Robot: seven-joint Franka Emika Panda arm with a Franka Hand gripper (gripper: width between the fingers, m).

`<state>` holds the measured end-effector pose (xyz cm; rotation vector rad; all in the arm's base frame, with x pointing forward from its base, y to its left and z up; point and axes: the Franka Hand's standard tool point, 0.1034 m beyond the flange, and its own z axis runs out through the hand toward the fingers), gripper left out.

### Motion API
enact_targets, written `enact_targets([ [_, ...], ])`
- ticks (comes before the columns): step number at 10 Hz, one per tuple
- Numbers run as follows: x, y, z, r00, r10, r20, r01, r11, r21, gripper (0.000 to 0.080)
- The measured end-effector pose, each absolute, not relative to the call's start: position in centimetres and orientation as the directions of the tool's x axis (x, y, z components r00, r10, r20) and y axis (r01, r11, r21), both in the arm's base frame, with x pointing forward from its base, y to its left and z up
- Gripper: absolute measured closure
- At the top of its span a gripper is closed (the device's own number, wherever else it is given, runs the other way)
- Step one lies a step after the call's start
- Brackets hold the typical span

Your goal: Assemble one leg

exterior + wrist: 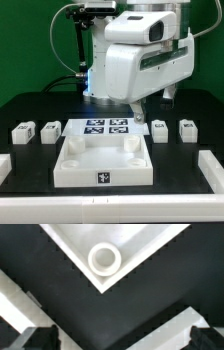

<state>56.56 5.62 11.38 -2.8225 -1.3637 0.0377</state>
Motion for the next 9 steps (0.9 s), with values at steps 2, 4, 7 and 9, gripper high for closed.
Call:
enact_targets([
  [2, 56.54, 5.62, 11.32, 0.621, 0.783, -0.019, 0.783, -0.622, -0.017, 0.015],
  [4, 56.54, 5.62, 11.31, 0.621, 0.783, -0.019, 0.783, -0.622, -0.018, 0.015],
  [7, 56.53, 5.62, 11.29, 0.621, 0.783, -0.02, 0.783, -0.622, -0.018, 0.015],
  [9, 56.52, 5.62, 11.28, 0.621, 0.783, -0.02, 0.783, -0.622, -0.018, 0.015],
])
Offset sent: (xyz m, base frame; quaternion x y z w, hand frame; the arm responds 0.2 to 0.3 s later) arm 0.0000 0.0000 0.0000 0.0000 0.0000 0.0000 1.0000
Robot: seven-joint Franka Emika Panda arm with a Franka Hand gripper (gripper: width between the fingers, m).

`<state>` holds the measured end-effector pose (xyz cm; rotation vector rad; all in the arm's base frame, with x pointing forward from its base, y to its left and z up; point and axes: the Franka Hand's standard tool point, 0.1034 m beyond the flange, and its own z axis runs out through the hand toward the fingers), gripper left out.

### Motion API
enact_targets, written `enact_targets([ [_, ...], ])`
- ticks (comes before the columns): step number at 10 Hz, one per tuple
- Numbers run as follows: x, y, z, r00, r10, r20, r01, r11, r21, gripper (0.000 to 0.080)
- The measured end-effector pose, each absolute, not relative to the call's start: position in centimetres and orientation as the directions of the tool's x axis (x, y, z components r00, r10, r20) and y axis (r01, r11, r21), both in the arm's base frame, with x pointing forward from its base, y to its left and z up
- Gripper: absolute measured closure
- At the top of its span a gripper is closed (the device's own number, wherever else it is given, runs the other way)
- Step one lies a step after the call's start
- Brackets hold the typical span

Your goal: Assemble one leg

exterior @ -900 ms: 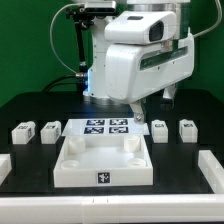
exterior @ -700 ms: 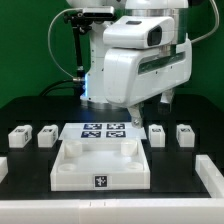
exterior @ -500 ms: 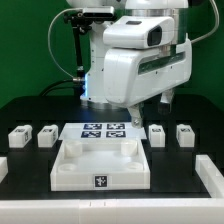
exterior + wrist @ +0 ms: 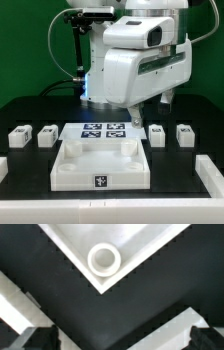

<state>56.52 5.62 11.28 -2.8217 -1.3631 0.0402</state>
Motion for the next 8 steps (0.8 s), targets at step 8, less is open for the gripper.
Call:
enact_targets([
  [8, 45.6, -0.1, 5.9, -0.055, 0.998, 0.006, 0.998, 0.056, -0.029, 0.015],
])
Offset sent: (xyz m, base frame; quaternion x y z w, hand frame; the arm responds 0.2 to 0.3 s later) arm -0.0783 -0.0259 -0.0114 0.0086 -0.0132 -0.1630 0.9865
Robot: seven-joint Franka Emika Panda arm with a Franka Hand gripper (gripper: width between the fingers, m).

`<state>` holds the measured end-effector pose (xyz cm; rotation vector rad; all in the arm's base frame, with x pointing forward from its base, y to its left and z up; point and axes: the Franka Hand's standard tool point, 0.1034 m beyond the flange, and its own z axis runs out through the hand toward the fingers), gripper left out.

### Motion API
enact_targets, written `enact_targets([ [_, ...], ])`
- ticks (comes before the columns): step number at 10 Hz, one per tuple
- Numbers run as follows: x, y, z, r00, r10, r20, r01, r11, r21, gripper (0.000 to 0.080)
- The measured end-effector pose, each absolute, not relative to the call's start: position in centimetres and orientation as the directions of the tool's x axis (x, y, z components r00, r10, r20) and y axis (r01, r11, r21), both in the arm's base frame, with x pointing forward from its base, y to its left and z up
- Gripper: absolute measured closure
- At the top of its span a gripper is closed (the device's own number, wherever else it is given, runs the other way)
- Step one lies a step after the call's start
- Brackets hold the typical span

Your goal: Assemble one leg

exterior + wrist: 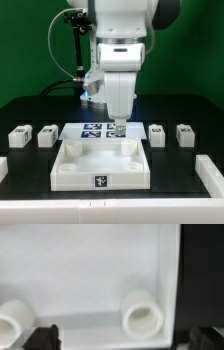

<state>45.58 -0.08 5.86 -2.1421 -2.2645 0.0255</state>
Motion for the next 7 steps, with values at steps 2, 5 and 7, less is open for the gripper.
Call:
enact_targets([
  [2, 44.5, -1.7, 3.2, -0.14, 0.99, 0.025, 0.988, 0.141, -0.061, 0.015],
  [5, 44.2, -2.1, 1.1, -0.075, 0.997, 0.034, 0.992, 0.078, -0.098, 0.015],
  [7, 44.2, -2.2, 1.1, -0.065, 0.997, 0.032, 0.993, 0.068, -0.097, 0.0176],
])
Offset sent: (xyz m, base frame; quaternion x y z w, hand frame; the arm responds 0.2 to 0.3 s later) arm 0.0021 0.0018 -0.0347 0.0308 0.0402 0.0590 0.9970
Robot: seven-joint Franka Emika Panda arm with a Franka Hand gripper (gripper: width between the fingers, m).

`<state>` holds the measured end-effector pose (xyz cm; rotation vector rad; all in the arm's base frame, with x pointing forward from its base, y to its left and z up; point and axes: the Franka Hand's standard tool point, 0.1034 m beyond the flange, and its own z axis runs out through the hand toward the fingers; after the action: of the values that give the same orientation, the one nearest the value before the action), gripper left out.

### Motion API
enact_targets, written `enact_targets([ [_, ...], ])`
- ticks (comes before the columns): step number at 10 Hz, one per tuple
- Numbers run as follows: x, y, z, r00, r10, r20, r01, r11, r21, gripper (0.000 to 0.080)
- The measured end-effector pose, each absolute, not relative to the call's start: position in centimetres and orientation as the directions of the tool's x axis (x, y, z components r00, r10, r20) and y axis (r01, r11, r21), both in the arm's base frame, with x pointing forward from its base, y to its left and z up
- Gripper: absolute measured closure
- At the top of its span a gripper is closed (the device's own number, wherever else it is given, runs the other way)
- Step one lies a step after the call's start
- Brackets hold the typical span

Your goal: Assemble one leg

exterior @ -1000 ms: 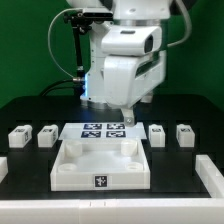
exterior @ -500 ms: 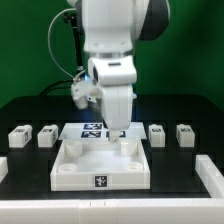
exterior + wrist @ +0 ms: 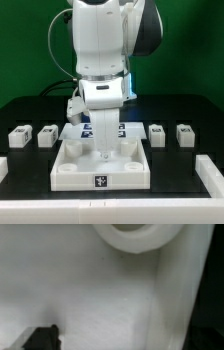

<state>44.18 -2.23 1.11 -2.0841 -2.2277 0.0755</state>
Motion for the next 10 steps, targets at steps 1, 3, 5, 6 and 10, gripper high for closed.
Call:
enact_targets([
  [1, 44.17, -2.24, 1.1, -0.065, 0.997, 0.032, 0.993, 0.068, -0.098, 0.0176],
  [3, 44.14, -2.26, 1.09, -0.064, 0.997, 0.032, 0.993, 0.067, -0.098, 0.0532],
  [5, 44.26, -2.31, 1.14, -0.063, 0.998, 0.031, 0.993, 0.065, -0.094, 0.0692],
  [6, 44.34, -2.33, 1.17, -0.063, 0.998, 0.031, 0.994, 0.065, -0.09, 0.0735],
  [10, 44.35, -2.34, 1.18, -0.062, 0.998, 0.031, 0.994, 0.065, -0.089, 0.0735],
])
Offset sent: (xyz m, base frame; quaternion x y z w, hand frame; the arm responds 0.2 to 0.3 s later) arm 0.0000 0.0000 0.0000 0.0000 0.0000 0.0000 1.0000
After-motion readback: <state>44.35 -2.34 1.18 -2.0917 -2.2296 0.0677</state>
